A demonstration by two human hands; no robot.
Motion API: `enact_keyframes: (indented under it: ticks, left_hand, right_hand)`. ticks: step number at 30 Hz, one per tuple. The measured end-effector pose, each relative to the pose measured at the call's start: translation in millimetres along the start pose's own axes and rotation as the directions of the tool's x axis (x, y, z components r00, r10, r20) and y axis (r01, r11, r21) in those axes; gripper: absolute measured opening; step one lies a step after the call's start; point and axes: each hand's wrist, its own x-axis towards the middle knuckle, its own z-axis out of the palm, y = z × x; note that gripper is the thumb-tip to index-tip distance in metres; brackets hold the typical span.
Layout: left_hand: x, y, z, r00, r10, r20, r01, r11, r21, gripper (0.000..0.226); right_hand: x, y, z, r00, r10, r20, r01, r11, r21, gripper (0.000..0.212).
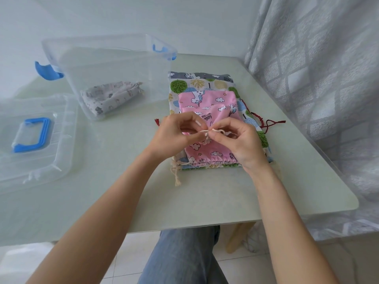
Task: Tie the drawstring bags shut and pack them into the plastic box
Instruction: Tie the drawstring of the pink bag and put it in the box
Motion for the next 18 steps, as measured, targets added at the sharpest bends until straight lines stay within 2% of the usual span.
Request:
enact_keyframes:
  ticks: [5,9,14,16,18]
  left_hand:
    - [2,-3,1,0.997,-0.064,-0.032,0.065,0.998,0.021,0.017]
    - [4,-3,3,0.990,-0.096,-0.102,0.100,0.994,0.033,0.014]
    - [3,-2,6,0.988,-0.054,-0.148,0.065,0.996,0.066,0.014]
    - [1,2,6,0.986,-0.035,-0.162,0.040,0.999,0.028,0.015]
    - [-1,5,5,0.986,-0.004,-0.166,0.004,1.000,-0.001,0.014]
  right_hand:
    - [-2,-3,7,0.971,-0.219,-0.101,0.167,0.914,-0.369,0.013]
    - [-3,-8,13,0.927,-0.366,-0.081,0.224,0.713,-0.664,0.009]
    - [-5,-3,22,0.857,-0.510,-0.076,0.245,0.532,-0.811,0.008]
    - [-5,-1,26,0.792,-0.608,-0.064,0.283,0.458,-0.843,0.002]
    - [-5,0,29,0.717,-0.695,-0.047,0.327,0.395,-0.858,0.007]
